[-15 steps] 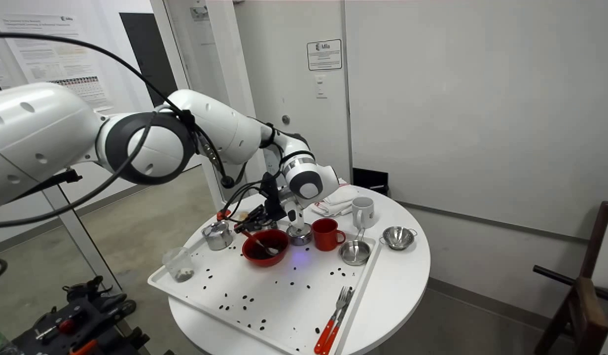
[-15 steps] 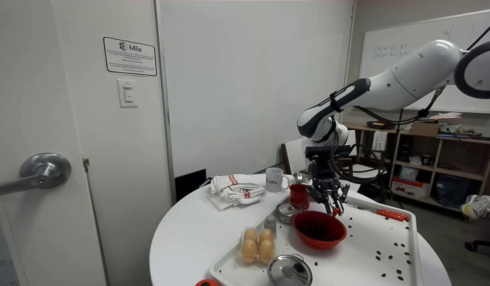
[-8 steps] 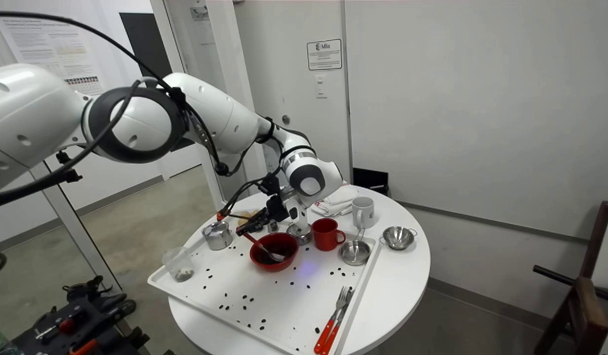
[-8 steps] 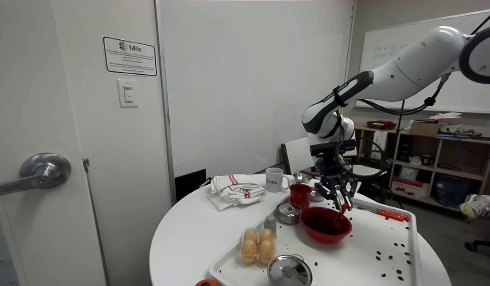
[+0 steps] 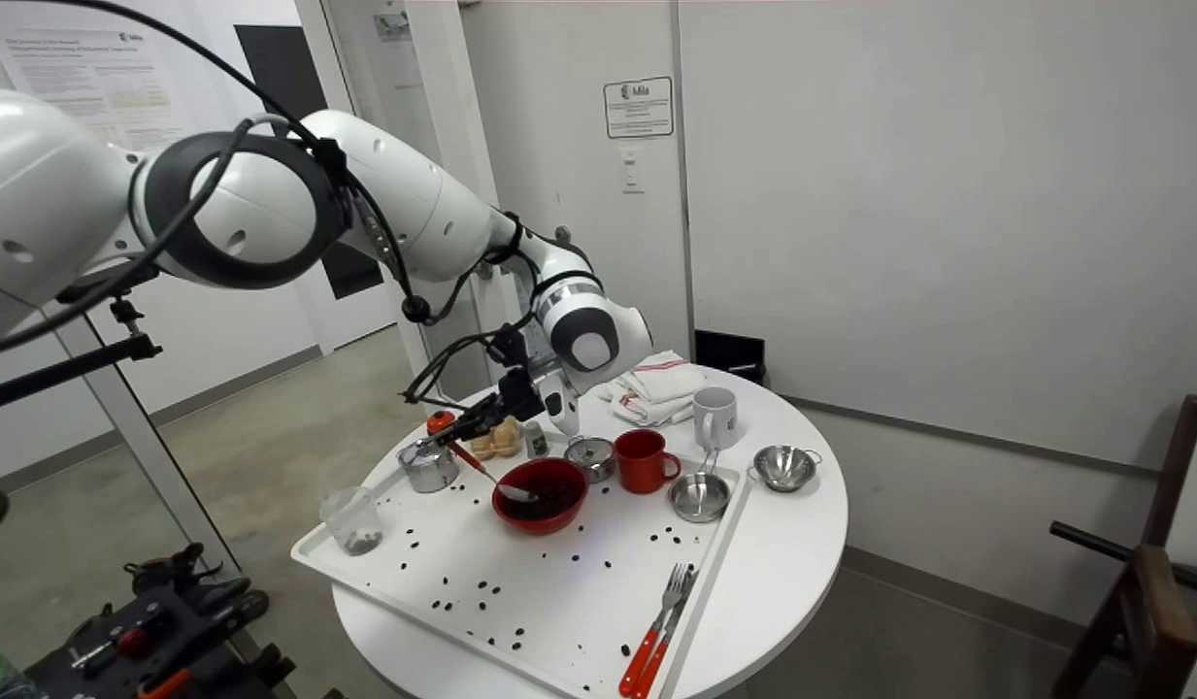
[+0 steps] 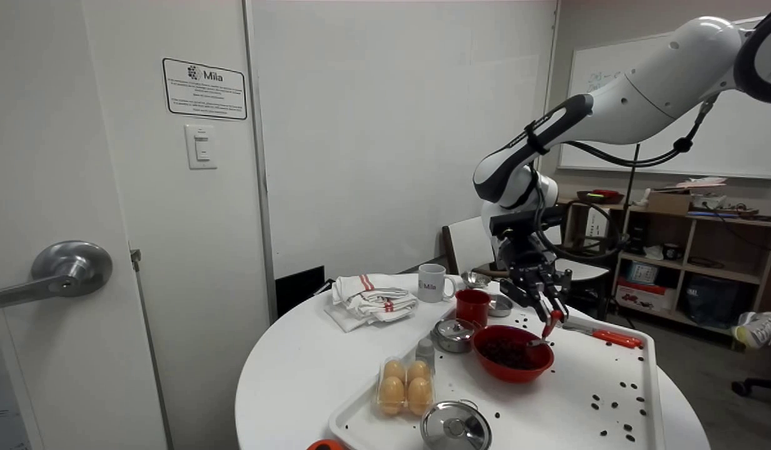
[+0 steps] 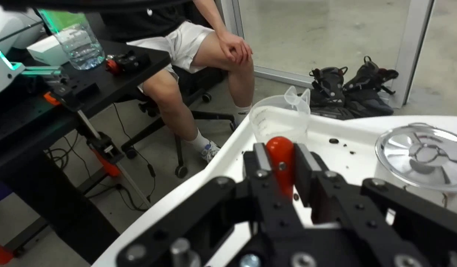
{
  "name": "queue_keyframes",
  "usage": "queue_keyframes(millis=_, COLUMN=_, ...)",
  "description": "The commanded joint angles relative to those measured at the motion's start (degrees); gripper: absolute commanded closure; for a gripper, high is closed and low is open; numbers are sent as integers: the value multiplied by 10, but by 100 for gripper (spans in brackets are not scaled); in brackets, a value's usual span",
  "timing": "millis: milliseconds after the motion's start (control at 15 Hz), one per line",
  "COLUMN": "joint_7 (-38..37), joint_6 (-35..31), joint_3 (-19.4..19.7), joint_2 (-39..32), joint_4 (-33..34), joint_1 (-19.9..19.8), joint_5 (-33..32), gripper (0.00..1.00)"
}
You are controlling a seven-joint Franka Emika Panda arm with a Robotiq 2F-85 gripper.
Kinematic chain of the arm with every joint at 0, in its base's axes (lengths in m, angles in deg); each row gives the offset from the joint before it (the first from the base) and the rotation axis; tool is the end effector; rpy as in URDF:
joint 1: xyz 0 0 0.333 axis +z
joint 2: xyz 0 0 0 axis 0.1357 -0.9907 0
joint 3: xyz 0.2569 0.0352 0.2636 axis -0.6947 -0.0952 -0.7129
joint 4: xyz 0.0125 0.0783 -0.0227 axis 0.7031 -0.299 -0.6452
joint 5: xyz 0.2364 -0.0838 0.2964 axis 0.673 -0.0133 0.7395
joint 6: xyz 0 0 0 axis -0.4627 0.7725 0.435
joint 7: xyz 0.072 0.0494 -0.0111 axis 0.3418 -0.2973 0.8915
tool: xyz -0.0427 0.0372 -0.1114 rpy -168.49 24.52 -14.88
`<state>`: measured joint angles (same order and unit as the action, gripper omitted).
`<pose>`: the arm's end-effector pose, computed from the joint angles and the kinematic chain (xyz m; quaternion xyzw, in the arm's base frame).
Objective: Use the spoon to stir the contents of the red bowl
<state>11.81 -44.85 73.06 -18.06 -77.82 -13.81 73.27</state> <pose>0.6550 -0.0275 0.1089 -0.7117 0.4177 0.5405 0.1636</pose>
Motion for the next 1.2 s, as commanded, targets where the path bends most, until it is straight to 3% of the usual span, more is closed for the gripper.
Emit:
queue_keyframes(millis=0, joint_7=21, joint_6=68, joint_3=-30, joint_2=0, joint_4=5, joint_1=-6, joint_5=-5, gripper=92)
queue_keyframes(millis=400, joint_7=35, joint_6=16, joint_3=2, joint_2=53, joint_4=-64, joint_1=4, joint_5=-12, gripper=92)
queue_keyframes(millis=933, joint_7=123, joint_6=-180, joint_3=56, joint_2=194, joint_4=-272, joint_1=-7, joint_5=-3, gripper=92)
queue_keyframes(millis=1133, joint_7=125, joint_6=-288, joint_3=64, joint_2=239, joint_4=-353, joint_1=-5, joint_5=23, gripper=92)
